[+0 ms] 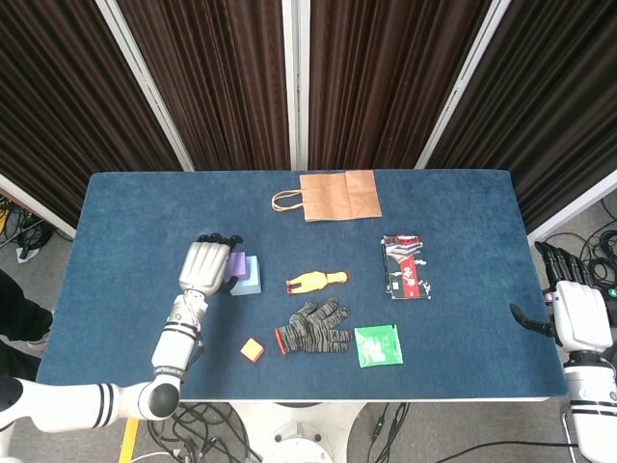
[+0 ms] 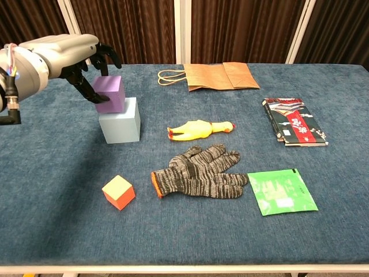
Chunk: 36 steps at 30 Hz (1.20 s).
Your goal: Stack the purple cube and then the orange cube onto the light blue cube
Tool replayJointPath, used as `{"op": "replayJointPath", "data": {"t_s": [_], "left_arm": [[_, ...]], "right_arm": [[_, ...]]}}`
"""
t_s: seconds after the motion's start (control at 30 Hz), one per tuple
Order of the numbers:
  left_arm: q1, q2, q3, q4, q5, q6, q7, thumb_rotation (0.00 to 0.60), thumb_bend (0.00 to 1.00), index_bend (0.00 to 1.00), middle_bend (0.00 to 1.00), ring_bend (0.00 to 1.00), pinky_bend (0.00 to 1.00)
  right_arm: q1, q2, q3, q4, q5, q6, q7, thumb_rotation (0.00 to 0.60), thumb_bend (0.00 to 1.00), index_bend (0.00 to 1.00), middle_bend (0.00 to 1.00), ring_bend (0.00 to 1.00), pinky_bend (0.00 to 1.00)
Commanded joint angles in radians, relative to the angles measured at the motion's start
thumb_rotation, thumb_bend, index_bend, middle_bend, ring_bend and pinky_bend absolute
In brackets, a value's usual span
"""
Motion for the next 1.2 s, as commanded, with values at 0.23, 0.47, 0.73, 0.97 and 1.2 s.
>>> {"op": "replayJointPath", "data": {"t_s": [0.23, 0.47, 0.73, 0.97, 1.2], "left_arm": [[-0.015, -0.012, -0.012, 0.014, -0.020, -0.008, 0.002, 0.600, 0.33, 0.32, 0.55, 0.29, 0.28], [-0.024, -0.024, -0.012, 0.019, -0.032, -0.015, -0.001, 0.600, 0.34, 0.32, 0.55, 0.29, 0.28], [-0.029, -0.032, -0.013, 0.031, -0.041, -0.013, -0.002, 0.600, 0.34, 0.32, 0.55, 0.29, 0.28], [-0.024, -0.026, -0.009, 0.023, -0.046, -0.021, -0.017, 0.600, 0.34, 0.32, 0.55, 0.29, 0.28], [-0.008, 0.001, -0.010, 0.009, -0.015, -0.063, -0.103, 0.600, 0.24, 0.23, 0.40, 0.28, 0.28]], "right_arm": [[0.001, 0.000, 0.000, 0.002, 0.002, -0.002, 0.001, 0.600, 0.16, 0.02, 0.06, 0.00, 0.00], [0.002, 0.001, 0.003, -0.001, 0.007, -0.003, 0.000, 0.600, 0.16, 0.02, 0.06, 0.00, 0.00], [0.000, 0.004, 0.003, 0.002, 0.005, -0.003, 0.008, 0.600, 0.16, 0.02, 0.06, 0.00, 0.00], [0.003, 0.004, 0.002, -0.001, 0.005, -0.009, 0.008, 0.600, 0.16, 0.02, 0.06, 0.00, 0.00], [0.004, 0.009, 0.004, -0.001, 0.010, -0.014, 0.018, 0.600, 0.16, 0.02, 0.06, 0.00, 0.00]]}}
